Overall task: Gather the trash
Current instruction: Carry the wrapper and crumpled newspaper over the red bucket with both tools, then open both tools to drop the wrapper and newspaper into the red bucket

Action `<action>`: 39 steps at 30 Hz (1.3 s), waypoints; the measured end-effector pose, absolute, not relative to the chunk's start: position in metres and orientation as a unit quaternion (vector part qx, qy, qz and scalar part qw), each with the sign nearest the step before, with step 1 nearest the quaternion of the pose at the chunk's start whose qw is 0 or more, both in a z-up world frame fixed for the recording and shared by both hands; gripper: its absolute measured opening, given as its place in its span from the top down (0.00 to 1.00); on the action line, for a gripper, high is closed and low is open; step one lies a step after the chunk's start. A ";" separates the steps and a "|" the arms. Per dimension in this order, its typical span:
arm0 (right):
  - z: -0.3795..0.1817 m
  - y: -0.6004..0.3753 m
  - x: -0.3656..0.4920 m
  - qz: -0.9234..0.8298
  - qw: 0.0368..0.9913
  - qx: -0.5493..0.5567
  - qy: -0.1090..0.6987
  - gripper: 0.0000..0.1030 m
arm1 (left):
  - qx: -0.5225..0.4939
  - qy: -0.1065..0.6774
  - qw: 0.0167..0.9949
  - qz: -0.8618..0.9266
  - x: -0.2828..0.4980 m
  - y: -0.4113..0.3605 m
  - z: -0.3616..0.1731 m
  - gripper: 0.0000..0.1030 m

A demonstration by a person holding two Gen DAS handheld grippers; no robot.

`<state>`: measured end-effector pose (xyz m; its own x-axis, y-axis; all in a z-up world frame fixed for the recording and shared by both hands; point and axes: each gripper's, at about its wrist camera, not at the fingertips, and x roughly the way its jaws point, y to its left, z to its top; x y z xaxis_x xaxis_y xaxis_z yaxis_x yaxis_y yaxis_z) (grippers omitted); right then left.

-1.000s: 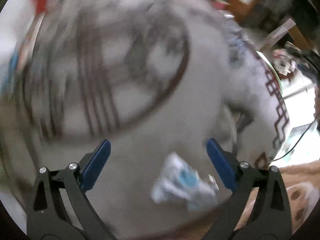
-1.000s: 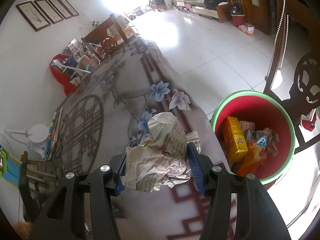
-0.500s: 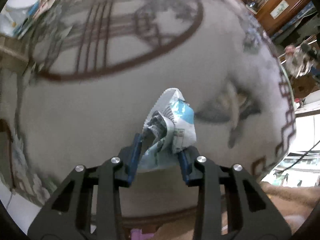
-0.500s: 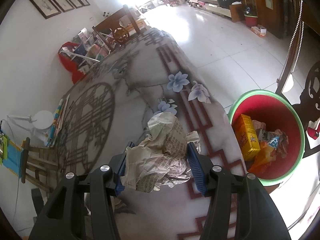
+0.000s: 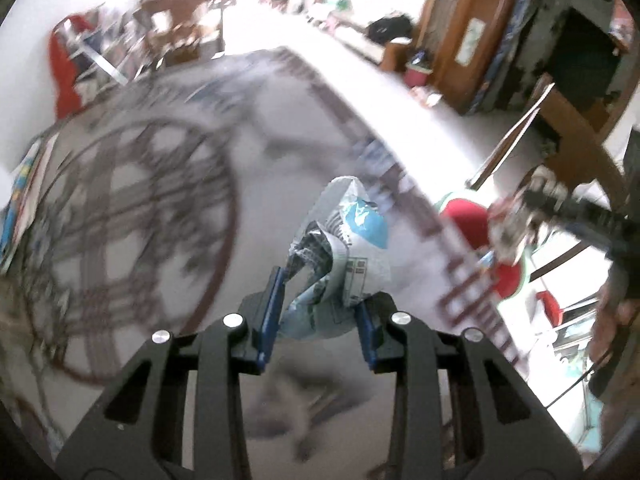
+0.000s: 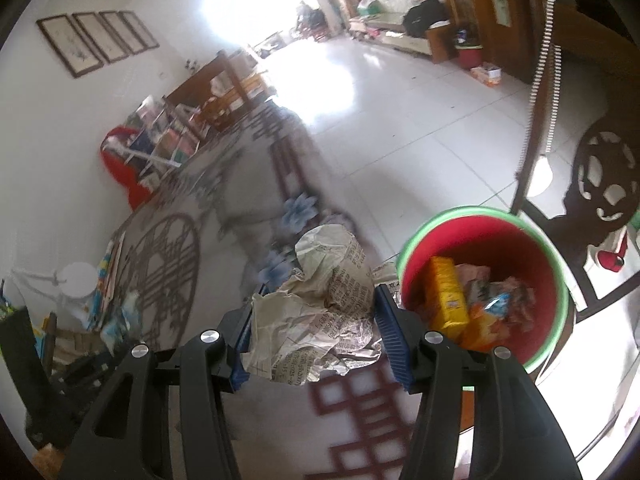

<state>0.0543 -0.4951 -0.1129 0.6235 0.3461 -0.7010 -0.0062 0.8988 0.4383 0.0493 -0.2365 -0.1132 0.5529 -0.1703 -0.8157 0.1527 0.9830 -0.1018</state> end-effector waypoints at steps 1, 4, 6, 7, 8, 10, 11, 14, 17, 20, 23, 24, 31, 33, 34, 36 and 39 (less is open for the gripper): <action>-0.113 -0.503 0.054 0.094 0.879 0.205 0.420 0.49 | -0.009 0.455 0.884 -0.105 0.059 -0.251 -0.107 0.68; -0.115 -0.526 0.053 0.072 0.881 0.214 0.415 0.49 | -0.007 0.434 0.890 -0.140 0.073 -0.286 -0.096 0.68; -0.117 -0.540 0.052 0.058 0.882 0.219 0.414 0.49 | -0.006 0.428 0.889 -0.165 0.082 -0.308 -0.095 0.68; -0.118 -0.548 0.051 0.051 0.882 0.221 0.413 0.49 | -0.012 0.432 0.884 -0.181 0.090 -0.321 -0.098 0.67; -0.120 -0.556 0.051 0.042 0.881 0.224 0.413 0.49 | -0.016 0.435 0.880 -0.191 0.093 -0.330 -0.100 0.67; -0.122 -0.569 0.050 0.028 0.881 0.229 0.413 0.49 | -0.013 0.441 0.871 -0.214 0.105 -0.355 -0.107 0.67; -0.124 -0.577 0.049 0.022 0.881 0.230 0.413 0.49 | -0.011 0.443 0.869 -0.222 0.107 -0.363 -0.109 0.67; -0.130 -0.593 0.049 0.005 0.879 0.231 0.417 0.49 | 0.002 0.448 0.858 -0.250 0.117 -0.396 -0.116 0.66; -0.136 -0.602 0.047 -0.003 0.877 0.234 0.421 0.49 | 0.018 0.443 0.857 -0.262 0.121 -0.419 -0.117 0.62; -0.140 -0.607 0.050 -0.003 0.875 0.235 0.423 0.44 | 0.024 0.434 0.859 -0.271 0.124 -0.428 -0.118 0.29; -0.142 -0.610 0.052 -0.010 0.874 0.238 0.423 0.30 | 0.021 0.412 0.870 -0.269 0.128 -0.429 -0.112 0.09; -0.142 -0.611 0.052 -0.014 0.875 0.239 0.420 0.29 | 0.022 0.407 0.873 -0.267 0.130 -0.430 -0.109 0.08; -0.137 -0.609 0.053 -0.026 0.877 0.245 0.412 0.22 | 0.020 0.387 0.887 -0.250 0.133 -0.415 -0.093 0.05; -0.133 -0.600 0.053 -0.026 0.880 0.242 0.408 0.18 | 0.018 0.378 0.893 -0.243 0.131 -0.406 -0.088 0.05; -0.132 -0.598 0.054 -0.026 0.882 0.240 0.405 0.18 | 0.015 0.371 0.898 -0.236 0.129 -0.398 -0.083 0.05; -0.122 -0.583 0.053 -0.021 0.892 0.226 0.390 0.16 | 0.007 0.360 0.905 -0.228 0.126 -0.383 -0.076 0.05; -0.103 -0.557 0.049 -0.015 0.914 0.197 0.354 0.14 | -0.018 0.336 0.916 -0.217 0.118 -0.351 -0.062 0.05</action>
